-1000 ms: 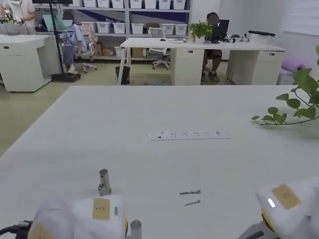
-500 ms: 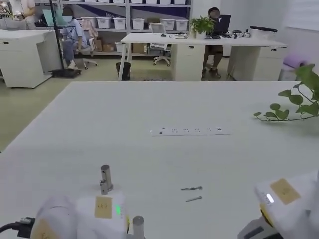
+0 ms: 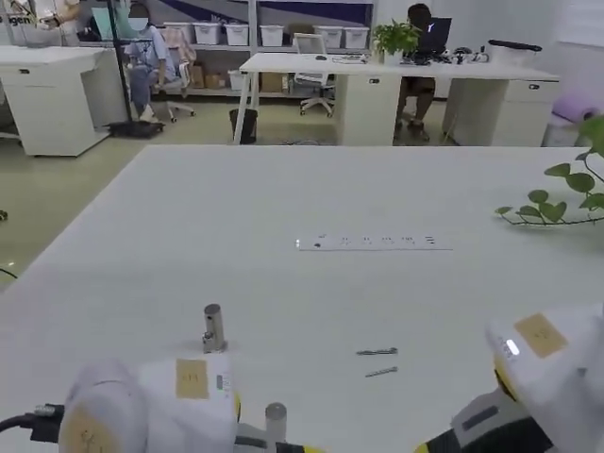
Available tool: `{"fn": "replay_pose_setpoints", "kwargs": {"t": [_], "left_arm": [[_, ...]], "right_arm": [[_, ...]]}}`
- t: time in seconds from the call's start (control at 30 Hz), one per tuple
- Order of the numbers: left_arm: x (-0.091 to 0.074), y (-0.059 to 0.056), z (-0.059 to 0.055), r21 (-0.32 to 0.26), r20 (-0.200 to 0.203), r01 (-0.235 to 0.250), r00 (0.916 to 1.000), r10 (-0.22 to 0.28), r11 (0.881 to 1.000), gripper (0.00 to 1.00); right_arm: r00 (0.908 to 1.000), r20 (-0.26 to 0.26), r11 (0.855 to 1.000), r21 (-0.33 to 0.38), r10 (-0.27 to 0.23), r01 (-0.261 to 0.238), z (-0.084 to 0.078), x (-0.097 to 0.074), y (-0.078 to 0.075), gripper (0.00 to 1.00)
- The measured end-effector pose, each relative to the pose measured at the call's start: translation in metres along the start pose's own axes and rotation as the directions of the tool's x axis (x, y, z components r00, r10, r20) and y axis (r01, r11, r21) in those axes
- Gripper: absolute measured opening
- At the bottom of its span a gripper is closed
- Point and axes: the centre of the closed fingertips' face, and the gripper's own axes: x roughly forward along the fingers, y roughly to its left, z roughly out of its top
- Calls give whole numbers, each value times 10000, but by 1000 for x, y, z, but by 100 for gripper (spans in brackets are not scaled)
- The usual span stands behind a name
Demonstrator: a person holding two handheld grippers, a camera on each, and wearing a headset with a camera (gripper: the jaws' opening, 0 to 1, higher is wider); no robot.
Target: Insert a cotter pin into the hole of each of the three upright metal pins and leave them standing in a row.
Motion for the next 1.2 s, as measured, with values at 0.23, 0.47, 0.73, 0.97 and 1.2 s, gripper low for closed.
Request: {"fn": "replay_pose_setpoints", "kwargs": {"t": [0.23,0.47,0.73,0.97,1.2], "left_arm": [[-14,32,1,-448,489,-1455,9878,1477,9883,27],[-26,59,-4,-782,599,-2554,9637,2602,9637,33],[-34,87,-27,-1245,51,-3514,9350,3547,9279,43],[-29,95,-48,-1670,-290,-3430,9388,3432,9244,41],[-21,99,-59,-1966,-425,-3289,9440,3271,9237,37]], "right_arm": [[9995,-238,9998,20,-204,205,7,3,-20,3],[9983,-415,9990,127,-412,418,10,10,-41,3],[9960,-708,9979,330,-536,560,9,17,-56,3],[9897,-1254,9964,413,-688,745,-1,22,-67,3],[9846,-1530,9945,494,-842,927,-6,23,-75,3]]}}
